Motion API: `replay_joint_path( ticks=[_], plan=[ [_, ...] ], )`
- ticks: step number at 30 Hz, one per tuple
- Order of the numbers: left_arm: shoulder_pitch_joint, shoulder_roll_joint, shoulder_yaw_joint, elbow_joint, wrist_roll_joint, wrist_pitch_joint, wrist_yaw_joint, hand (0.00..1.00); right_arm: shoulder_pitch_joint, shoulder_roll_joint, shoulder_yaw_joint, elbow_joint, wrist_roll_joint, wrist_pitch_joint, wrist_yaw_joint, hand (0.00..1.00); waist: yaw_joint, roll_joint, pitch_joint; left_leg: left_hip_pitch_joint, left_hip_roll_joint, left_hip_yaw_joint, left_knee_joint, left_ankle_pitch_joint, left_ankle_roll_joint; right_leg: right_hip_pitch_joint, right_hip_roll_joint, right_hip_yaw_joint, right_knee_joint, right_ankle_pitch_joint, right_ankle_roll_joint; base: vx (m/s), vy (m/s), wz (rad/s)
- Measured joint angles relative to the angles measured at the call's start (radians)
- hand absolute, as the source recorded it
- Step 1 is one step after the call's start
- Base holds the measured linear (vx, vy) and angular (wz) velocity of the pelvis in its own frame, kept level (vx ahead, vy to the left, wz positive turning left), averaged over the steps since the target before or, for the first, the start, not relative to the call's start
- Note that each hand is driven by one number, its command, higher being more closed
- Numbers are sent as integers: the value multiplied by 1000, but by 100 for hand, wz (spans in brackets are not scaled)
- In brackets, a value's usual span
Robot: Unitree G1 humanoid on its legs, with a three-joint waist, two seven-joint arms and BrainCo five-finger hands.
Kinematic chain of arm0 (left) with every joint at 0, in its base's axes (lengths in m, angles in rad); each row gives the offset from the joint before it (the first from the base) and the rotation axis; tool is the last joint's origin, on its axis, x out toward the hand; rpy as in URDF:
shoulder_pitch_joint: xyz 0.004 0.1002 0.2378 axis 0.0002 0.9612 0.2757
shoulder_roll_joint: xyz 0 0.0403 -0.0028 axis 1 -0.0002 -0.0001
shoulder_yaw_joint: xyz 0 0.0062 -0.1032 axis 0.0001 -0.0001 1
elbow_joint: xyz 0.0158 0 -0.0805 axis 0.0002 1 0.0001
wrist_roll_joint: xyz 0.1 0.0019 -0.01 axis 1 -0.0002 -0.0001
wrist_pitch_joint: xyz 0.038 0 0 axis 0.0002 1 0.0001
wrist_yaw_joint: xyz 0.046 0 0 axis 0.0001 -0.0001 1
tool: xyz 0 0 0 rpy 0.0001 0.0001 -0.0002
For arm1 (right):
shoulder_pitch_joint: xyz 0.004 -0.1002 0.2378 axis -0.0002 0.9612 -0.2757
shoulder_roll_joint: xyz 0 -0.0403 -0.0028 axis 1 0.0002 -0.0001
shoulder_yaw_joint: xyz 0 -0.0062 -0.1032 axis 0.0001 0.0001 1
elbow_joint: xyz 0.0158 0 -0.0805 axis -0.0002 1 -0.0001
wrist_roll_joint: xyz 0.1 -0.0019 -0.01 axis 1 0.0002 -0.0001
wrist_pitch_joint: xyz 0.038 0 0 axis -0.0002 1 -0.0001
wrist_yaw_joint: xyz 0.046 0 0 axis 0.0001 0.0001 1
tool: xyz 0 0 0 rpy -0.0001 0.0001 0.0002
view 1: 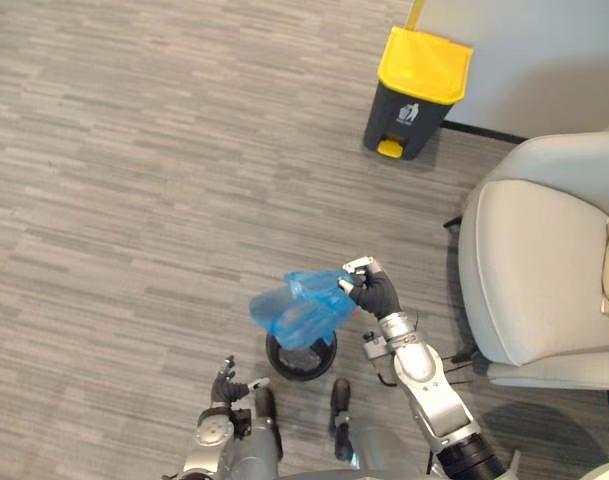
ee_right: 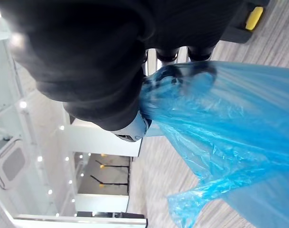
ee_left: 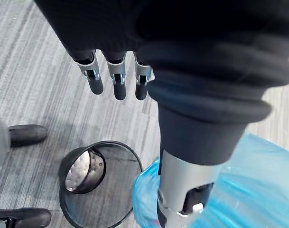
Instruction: Gather rubbish on tea table into small bin, then transfer packed bag to large trash can.
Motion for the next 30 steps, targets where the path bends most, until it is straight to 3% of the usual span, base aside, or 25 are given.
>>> replay_joint_path(
  ticks=[1,2,3,4,5,6,7,8,9,10,11,12,13,14,15,16,17,18,19,22,23,25,26,30],
  plan=[
    [-3,3,5,-1,0,0,0,0,-21,0,7,0,6,0,-1,100,-1,-3,0,-26,-9,10,25,7,13,-47,-5,32,25,35,36,-132,74,-95],
    [3,-2,17,-7,0,0,0,0,-43,-8,16,1,12,1,-5,100,4,9,-1,-39,17,22,25,30,48,-82,3,42,47,73,77,-156,31,-99],
    [7,-3,21,-11,-1,-2,0,0,-54,-13,17,1,21,1,-9,100,5,18,4,-37,25,26,18,27,53,-100,2,11,137,19,49,-224,45,-59],
    [8,1,18,-23,-1,-6,-2,0,-56,-11,16,0,26,-3,-20,100,-4,21,4,-17,23,24,11,25,56,-129,-20,-33,360,-120,-2,-159,43,11],
    [9,12,18,-53,-1,-9,-4,0,-56,-6,9,-1,27,-6,-33,100,-1,15,2,0,14,11,6,25,57,-116,-50,-52,594,-229,10,-169,40,59],
    [17,14,19,-90,-1,-9,-8,0,-61,-1,-2,-1,26,-10,-42,100,6,12,0,-3,8,-16,34,26,57,-69,-60,-46,719,-276,59,-109,-10,67],
    [26,14,18,-115,-1,-9,-10,0,-63,0,-2,-1,26,-11,-44,100,13,11,0,-4,4,-27,48,26,57,-34,-59,-33,745,-289,79,-169,-69,54],
    [39,16,17,-152,-1,-13,-15,0,-65,8,-2,-5,26,-11,-47,100,26,8,-2,-13,-1,-36,67,26,57,18,-55,-10,751,-304,99,-217,-91,37],
    [54,14,18,-203,-1,-18,-15,0,-78,8,0,-16,26,-12,-49,100,43,11,-7,-50,-3,-52,99,32,50,67,-43,4,659,-358,110,-307,-69,30],
    [60,7,17,-244,-1,-18,-17,0,-105,-7,0,-26,26,-12,-57,100,60,37,-10,-87,3,-69,91,61,39,92,-12,0,545,-371,110,-299,-30,17],
    [71,-1,13,-268,-2,-19,-17,0,-122,-21,0,-26,26,-12,-63,100,63,47,-13,-98,10,-78,71,86,38,110,4,-1,476,-372,109,-313,-9,7],
    [100,-10,-1,-316,-6,-22,-18,0,-159,-39,-10,-28,27,-13,-74,100,74,57,-16,-127,22,-90,45,126,30,148,30,5,354,-387,72,-312,-60,17],
    [99,-19,-14,-345,-18,-22,-23,0,-196,-54,-27,-29,29,-13,-90,100,79,61,-12,-164,25,-113,43,160,23,157,43,7,286,-403,-3,-377,-140,37],
    [94,-39,-29,-365,-34,-21,-23,0,-223,-72,-40,-24,30,-11,-97,100,77,90,5,-174,38,-144,38,190,13,159,66,-3,278,-390,-27,-412,-172,64],
    [109,-49,-64,-431,-63,-22,-24,0,-244,-84,-55,-14,30,-5,-113,100,77,101,14,-172,30,-203,-8,277,-73,142,66,-32,299,-381,-41,-465,-174,70],
    [109,-47,-75,-458,-65,-22,-25,0,-249,-86,-57,-13,29,-4,-114,100,76,94,15,-169,15,-227,-42,334,-126,129,50,-54,305,-378,-57,-409,-117,75],
    [108,-46,-86,-484,-72,-23,-30,0,-255,-88,-61,-14,29,-5,-114,100,70,83,18,-175,1,-230,-27,331,-129,123,27,-82,312,-379,-71,-329,-79,74],
    [114,-43,-99,-515,-80,-24,-39,0,-263,-87,-66,-14,29,-5,-115,100,57,73,19,-190,-7,-211,66,282,-68,111,4,-98,318,-372,-78,-329,-47,73],
    [128,-28,-115,-566,-81,-37,-46,0,-281,-84,-63,-22,29,-6,-118,100,53,66,18,-196,-8,-193,234,160,1,91,-23,-104,314,-347,-79,-308,-27,57],
    [130,-4,-121,-628,-80,-51,-55,0,-292,-89,-64,-29,29,-6,-120,100,49,81,11,-132,47,-220,349,-17,-4,55,-23,-106,279,-295,-78,-288,75,17],
    [123,13,-138,-649,-75,-57,-58,0,-291,-89,-63,-29,32,-6,-117,100,45,82,10,-76,59,-226,322,-59,-13,50,-20,-106,259,-274,-73,-267,161,7],
    [96,41,-190,-677,-38,-59,-58,0,-293,-93,-63,-32,35,-6,-109,100,29,102,-3,20,71,-222,146,-92,-53,49,-12,-113,217,-240,-36,-157,166,13],
    [64,65,-220,-686,2,-64,-58,0,-291,-88,-63,-33,37,-7,-104,100,21,81,-13,30,51,-217,75,-44,-63,46,-28,-103,179,-206,-27,-123,174,16],
    [-48,109,-291,-727,90,-79,-51,0,-310,-83,-44,-65,65,-11,-75,100,23,64,-30,46,-3,-191,-6,11,-30,76,-60,-83,53,-92,15,-52,169,-3]
  ],
)
